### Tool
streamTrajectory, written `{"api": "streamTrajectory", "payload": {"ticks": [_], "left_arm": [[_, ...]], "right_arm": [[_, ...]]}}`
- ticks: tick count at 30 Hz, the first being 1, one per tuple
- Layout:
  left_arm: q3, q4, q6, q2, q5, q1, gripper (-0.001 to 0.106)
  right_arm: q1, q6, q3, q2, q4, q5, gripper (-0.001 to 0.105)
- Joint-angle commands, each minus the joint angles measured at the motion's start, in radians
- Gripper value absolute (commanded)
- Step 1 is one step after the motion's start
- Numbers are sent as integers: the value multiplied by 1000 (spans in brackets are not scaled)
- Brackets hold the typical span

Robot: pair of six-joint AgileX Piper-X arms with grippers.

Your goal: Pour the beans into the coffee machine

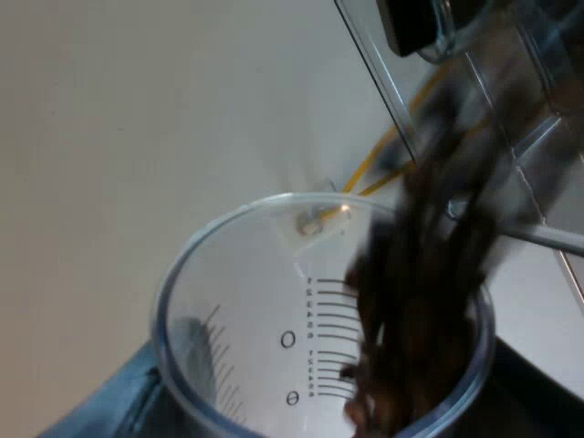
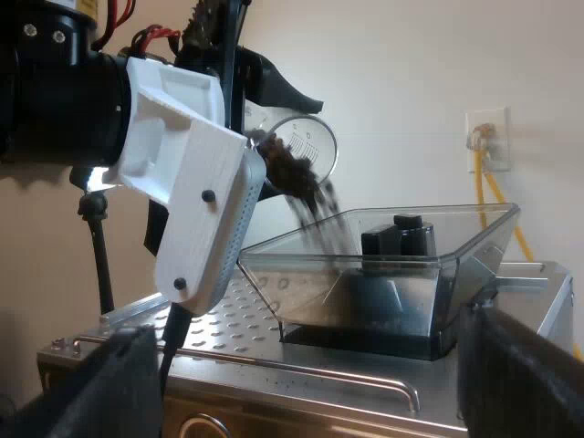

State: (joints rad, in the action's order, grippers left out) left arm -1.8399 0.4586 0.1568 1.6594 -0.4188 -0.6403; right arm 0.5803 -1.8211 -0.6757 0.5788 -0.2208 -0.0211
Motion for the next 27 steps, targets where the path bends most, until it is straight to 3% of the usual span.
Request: {"api": "streamTrajectory", "payload": {"ticks": [1,5,16,18,21,27], "left_arm": [[-4,-24,36,-6,5,-3,26],[-4,-29,74,-6,52,-3,26],[-4,-69,98,-6,55,-3,26],[-4,-69,124,-6,55,-3,25],[-4,-69,231,-6,56,-3,21],[-4,-69,253,-6,72,-3,19]], "right_arm": [[2,-5,-4,-6,-16,2,69],[2,5,-4,-6,-16,2,69],[2,9,-4,-6,-16,2,69],[2,9,-4,-6,-16,2,69],[2,9,-4,-6,-16,2,69],[2,17,-4,-6,-16,2,69]]}}
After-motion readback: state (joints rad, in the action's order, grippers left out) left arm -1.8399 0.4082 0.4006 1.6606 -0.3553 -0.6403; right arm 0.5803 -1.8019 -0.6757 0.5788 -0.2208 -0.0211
